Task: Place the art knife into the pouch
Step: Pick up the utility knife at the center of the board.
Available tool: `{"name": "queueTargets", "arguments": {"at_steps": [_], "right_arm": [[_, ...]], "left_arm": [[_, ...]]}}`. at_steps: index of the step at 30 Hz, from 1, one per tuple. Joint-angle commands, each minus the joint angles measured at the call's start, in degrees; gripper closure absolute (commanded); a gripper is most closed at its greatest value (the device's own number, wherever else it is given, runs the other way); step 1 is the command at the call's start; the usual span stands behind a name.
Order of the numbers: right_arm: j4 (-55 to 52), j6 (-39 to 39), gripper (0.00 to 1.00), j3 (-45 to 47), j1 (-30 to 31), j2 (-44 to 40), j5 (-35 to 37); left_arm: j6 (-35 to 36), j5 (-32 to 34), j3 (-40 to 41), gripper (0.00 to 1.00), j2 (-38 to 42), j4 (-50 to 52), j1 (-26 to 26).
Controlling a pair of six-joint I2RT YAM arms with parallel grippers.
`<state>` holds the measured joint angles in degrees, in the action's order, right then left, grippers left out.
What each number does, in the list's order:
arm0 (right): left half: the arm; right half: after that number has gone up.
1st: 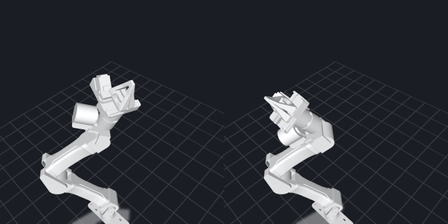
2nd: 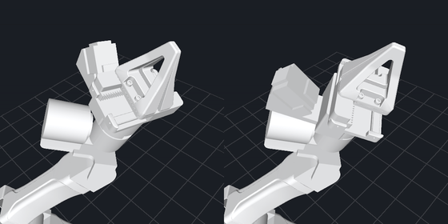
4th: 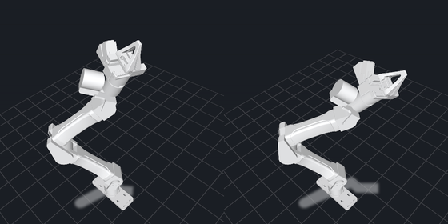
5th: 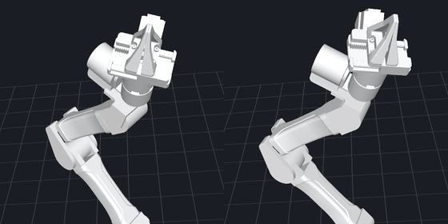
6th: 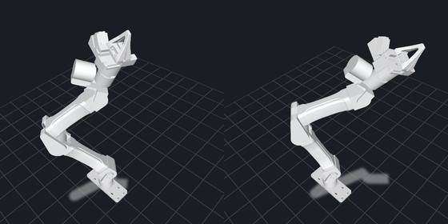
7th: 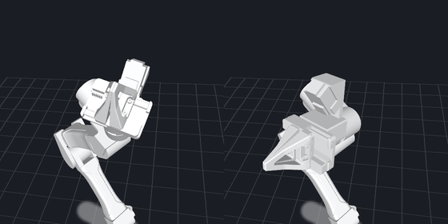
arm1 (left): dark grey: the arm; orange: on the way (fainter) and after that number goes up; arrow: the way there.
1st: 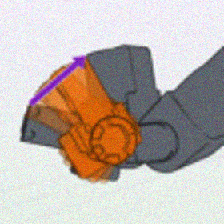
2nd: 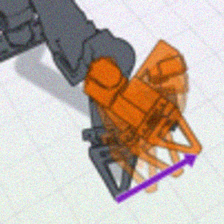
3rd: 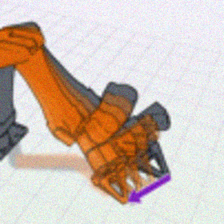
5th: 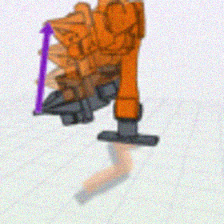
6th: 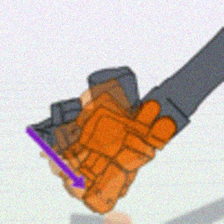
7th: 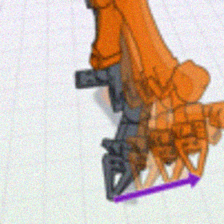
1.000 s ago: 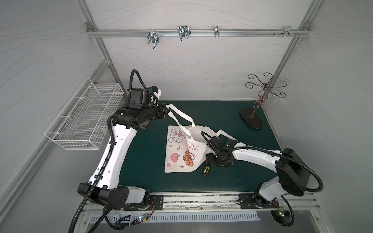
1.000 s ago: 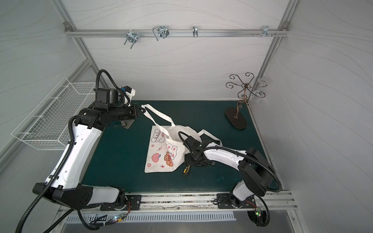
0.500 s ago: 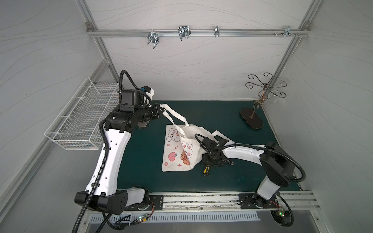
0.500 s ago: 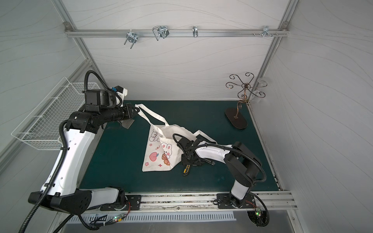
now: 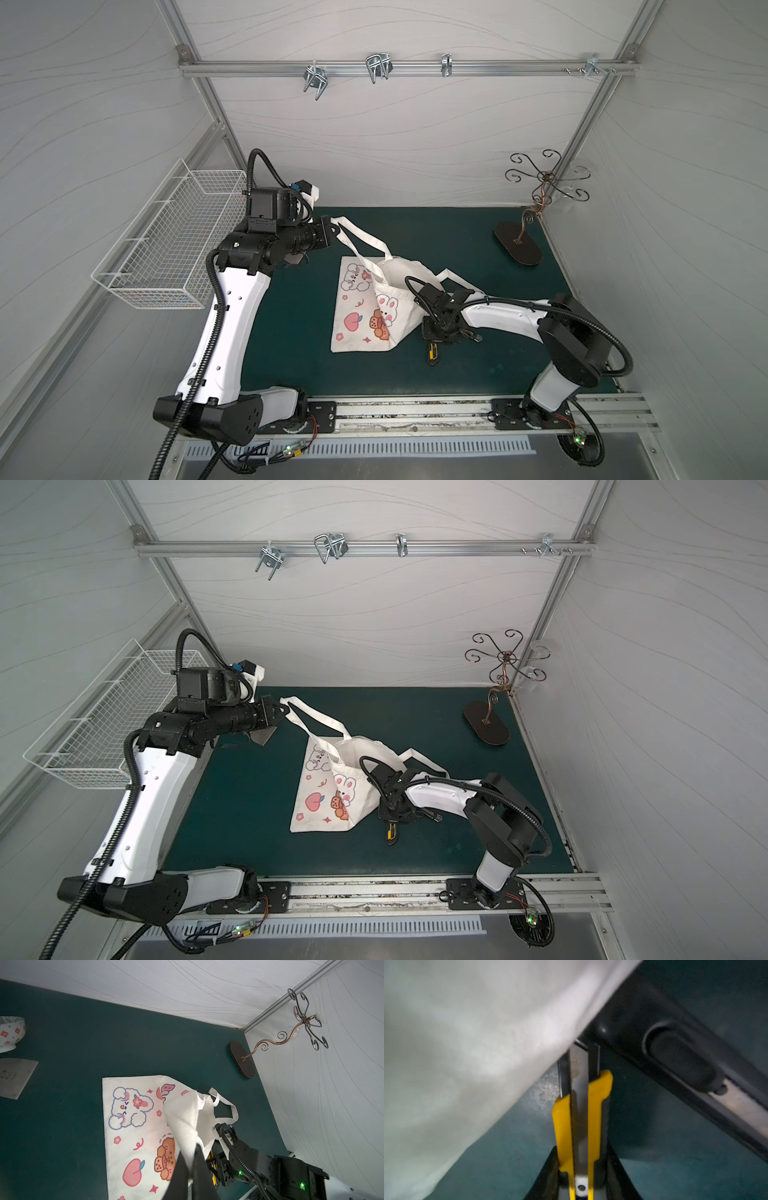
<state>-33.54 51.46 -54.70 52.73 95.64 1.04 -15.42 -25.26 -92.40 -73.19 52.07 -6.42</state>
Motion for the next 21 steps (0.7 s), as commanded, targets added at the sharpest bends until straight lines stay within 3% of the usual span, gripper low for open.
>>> {"name": "queueTargets", "arguments": {"at_steps": [1,3,16,21], "right_arm": [[1.70,0.51,0.90,0.20,-1.20,2.01,-0.83],[1.64,0.05,0.95,0.20,-1.67,1.77,-0.71],[-5.42,-2.64,0.95,-3.30,-2.19,-7.44,3.74],[-9.16,-3.50,0.94,-3.31,-4.04,-14.87,4.01]], "left_arm": [[-0.66,-2.05,0.85,1.00,1.55,-3.09,0.29],[-0.72,-2.76,2.16,1.00,1.97,-3.87,0.32],[-0.28,-2.37,4.26,1.00,2.14,-4.40,0.31],[0.35,-1.99,4.59,1.00,2.18,-3.91,0.32]]}}
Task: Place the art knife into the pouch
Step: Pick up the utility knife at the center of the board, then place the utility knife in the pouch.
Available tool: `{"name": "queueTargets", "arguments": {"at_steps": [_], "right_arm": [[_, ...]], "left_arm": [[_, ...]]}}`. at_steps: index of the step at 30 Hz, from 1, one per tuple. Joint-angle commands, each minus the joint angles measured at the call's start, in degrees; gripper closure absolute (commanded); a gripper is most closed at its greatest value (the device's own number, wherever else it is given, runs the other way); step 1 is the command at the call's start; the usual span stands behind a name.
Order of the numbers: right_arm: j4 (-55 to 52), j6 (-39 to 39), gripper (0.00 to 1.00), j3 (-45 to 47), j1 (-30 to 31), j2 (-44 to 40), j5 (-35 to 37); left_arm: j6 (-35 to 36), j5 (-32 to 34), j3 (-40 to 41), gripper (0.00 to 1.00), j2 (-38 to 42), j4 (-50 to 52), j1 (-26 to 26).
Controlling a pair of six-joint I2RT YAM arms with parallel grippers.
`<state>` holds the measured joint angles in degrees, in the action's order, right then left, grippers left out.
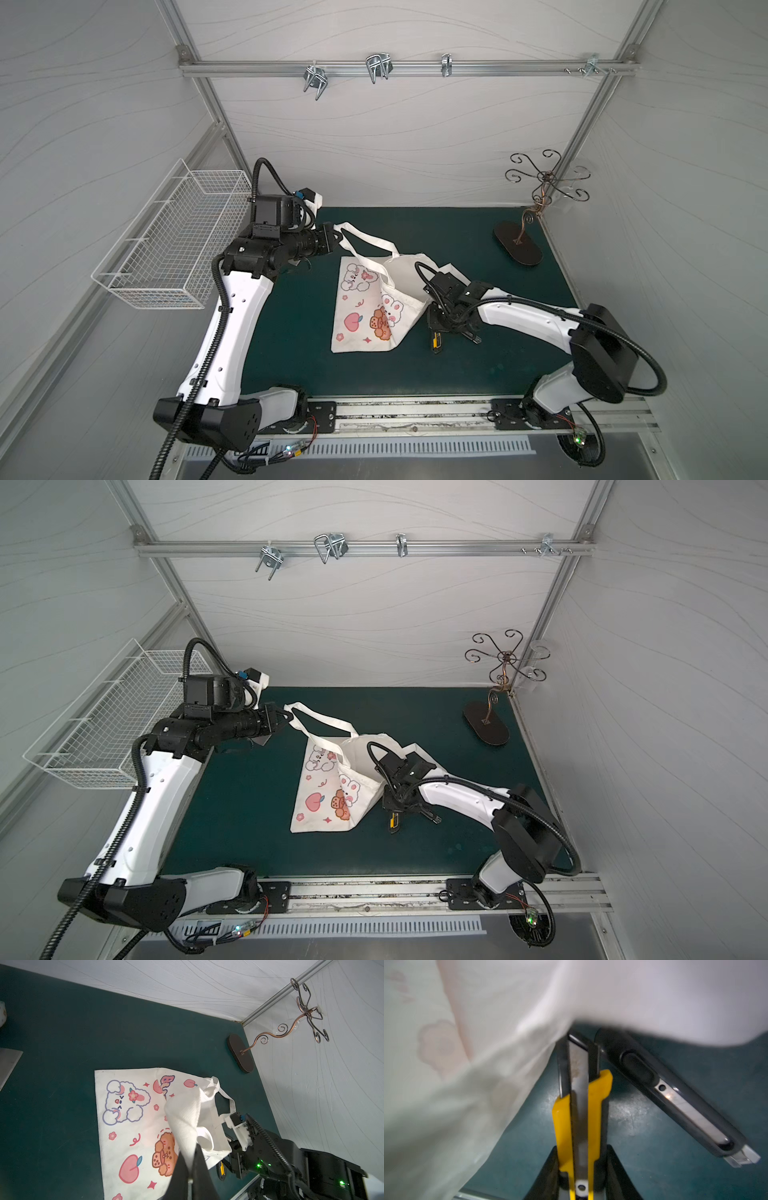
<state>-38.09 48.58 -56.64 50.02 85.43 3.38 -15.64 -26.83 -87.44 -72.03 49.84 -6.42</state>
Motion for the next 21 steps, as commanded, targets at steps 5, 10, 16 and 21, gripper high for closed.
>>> {"name": "queueTargets", "arguments": {"at_steps": [5,10,16,21], "right_arm": [[-8.76,-3.28,0.92,-3.26,-5.40,-11.58,0.83],[-8.87,-6.97,0.92,-6.48,-8.76,-11.50,-1.88],[-5.80,-12.21,0.92,-13.33,-12.22,-2.57,-10.58],[-4.46,-12.07,0.92,-17.58,-13.70,3.59,-9.78]], "left_arm": [[0.70,-0.55,-0.20,1.00,1.21,-1.77,0.30],[-0.04,-1.93,-0.35,1.00,1.11,-2.43,0.30],[-0.81,-3.92,0.09,1.00,1.41,-3.35,0.22],[-1.79,-5.77,0.36,1.00,1.36,-4.52,-0.02]]}}
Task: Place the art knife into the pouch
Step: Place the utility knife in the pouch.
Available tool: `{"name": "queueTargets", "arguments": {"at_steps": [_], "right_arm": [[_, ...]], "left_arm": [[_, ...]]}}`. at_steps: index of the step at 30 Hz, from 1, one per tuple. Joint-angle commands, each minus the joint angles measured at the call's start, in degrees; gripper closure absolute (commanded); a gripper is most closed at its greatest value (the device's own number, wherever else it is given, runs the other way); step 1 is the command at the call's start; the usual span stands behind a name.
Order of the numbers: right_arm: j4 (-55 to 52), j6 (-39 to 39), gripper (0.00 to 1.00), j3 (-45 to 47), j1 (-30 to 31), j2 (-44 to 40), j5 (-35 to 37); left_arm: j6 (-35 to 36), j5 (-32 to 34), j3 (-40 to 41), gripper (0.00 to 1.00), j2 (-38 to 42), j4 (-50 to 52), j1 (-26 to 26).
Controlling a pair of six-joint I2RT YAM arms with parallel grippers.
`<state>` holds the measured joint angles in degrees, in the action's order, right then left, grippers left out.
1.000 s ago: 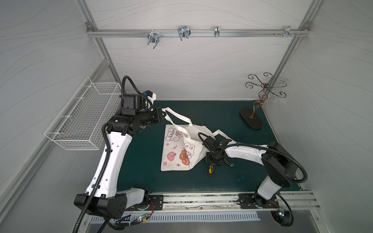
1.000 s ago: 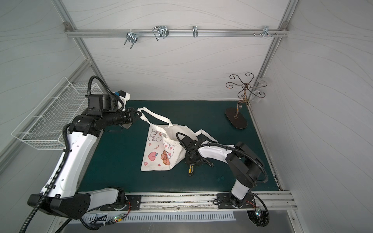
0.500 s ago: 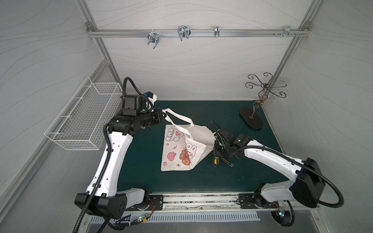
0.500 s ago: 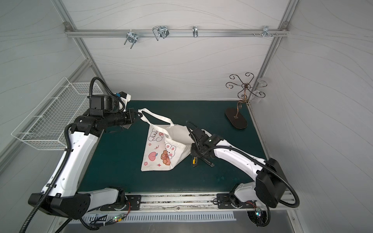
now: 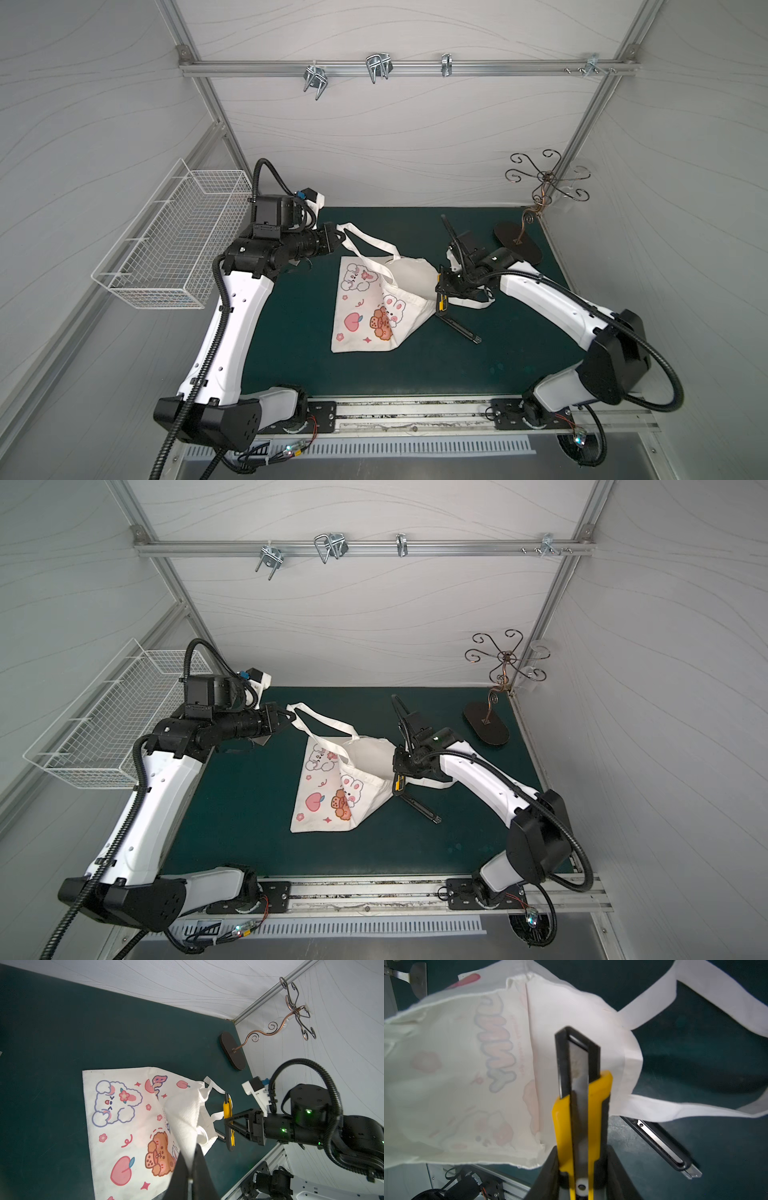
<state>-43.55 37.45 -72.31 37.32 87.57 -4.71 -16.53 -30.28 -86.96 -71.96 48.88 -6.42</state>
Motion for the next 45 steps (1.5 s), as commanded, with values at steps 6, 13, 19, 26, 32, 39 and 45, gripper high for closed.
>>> {"name": "queueTargets", "arguments": {"at_steps": [6,13,19,26,32,39,45], "right_arm": [[3.24,1.82,0.92,-6.62,-2.62,7.06,2.89],[4.03,2.95,0.92,-10.72,-2.09,12.90,4.19],[5.05,5.14,0.93,-8.50,3.39,12.92,6.19],[5.74,7.95,0.92,-7.23,10.42,12.36,7.54],[6.94,7.29,0.92,-8.90,11.87,15.06,2.88],[11.96,8.18,0.93,-5.24,8.36,15.45,-5.66],[15.44,7.27,0.93,-2.16,7.99,11.04,-11.20]], "left_arm": [[0.00,-0.59,-0.39,1.00,0.86,-2.75,-3.19],[0.75,0.67,-0.98,1.00,0.53,-1.67,-4.10],[-0.78,1.01,-1.49,1.00,-1.41,-2.99,-4.56],[-0.67,3.02,-3.45,1.00,-3.61,-2.69,-5.28],[-0.18,2.80,-5.15,1.00,-3.20,-2.24,-5.28],[-0.78,2.55,-10.98,1.00,-2.91,-0.46,-5.32],[0.48,4.80,-18.35,1.00,-6.31,4.38,-5.27]]}}
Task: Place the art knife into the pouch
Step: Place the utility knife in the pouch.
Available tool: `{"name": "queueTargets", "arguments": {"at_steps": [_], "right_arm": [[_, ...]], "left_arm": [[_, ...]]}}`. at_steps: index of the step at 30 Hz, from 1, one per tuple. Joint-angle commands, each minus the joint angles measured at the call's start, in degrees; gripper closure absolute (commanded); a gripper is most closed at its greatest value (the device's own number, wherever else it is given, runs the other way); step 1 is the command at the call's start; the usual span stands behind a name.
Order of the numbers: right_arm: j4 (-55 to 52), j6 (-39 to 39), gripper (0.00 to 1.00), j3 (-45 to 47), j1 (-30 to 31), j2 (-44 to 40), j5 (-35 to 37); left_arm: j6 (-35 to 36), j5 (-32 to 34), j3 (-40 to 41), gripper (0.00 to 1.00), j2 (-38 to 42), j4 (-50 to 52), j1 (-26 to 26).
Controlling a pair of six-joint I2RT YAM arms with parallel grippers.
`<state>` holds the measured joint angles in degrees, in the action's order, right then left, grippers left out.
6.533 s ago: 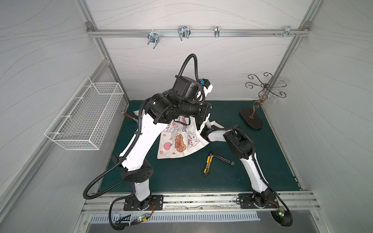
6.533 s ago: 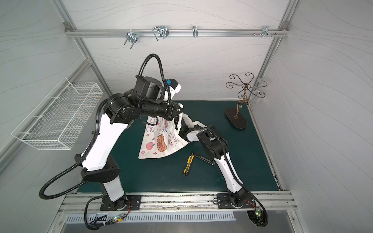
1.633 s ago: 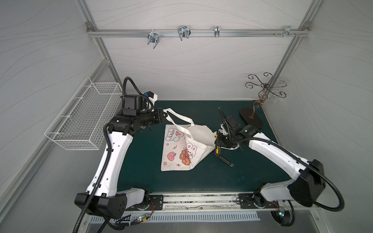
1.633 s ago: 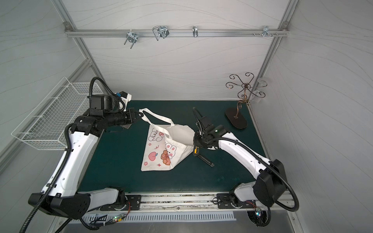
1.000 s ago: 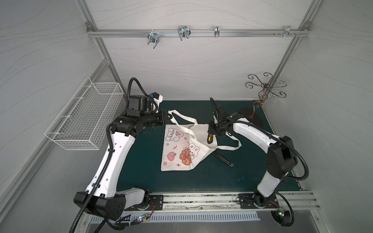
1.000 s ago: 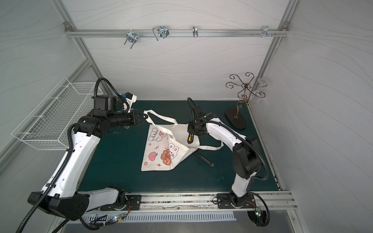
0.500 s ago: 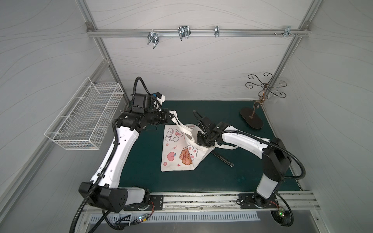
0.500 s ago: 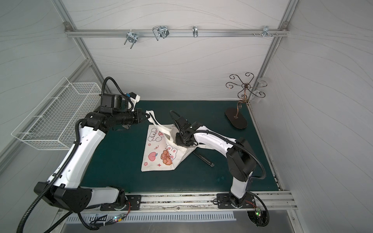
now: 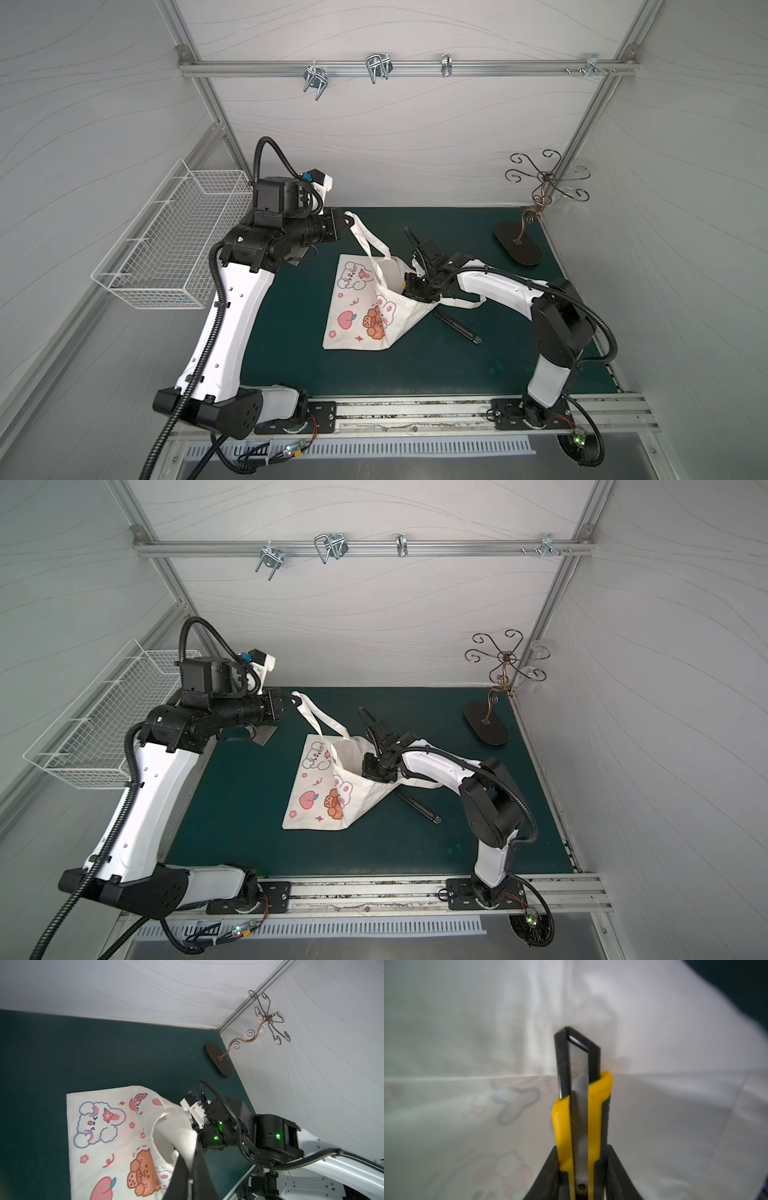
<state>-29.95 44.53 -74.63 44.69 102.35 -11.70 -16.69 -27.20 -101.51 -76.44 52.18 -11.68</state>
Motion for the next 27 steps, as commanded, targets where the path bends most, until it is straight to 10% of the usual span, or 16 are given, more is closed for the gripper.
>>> {"name": "queueTargets", "arguments": {"at_steps": [1,8,27], "right_arm": [[0.87,-0.35,0.93,0.47,1.04,-4.97,-3.42],[6.22,-3.16,0.92,8.52,2.65,-13.31,-2.74],[20.33,0.29,0.93,3.75,4.72,1.06,-7.37]], "left_arm": [[0.85,2.29,-5.56,1.00,-2.66,2.04,-0.01],[-0.67,3.03,-2.90,1.00,-3.86,0.33,-0.01],[-6.75,-4.53,-3.80,1.00,-3.58,-4.55,-2.31]]}}
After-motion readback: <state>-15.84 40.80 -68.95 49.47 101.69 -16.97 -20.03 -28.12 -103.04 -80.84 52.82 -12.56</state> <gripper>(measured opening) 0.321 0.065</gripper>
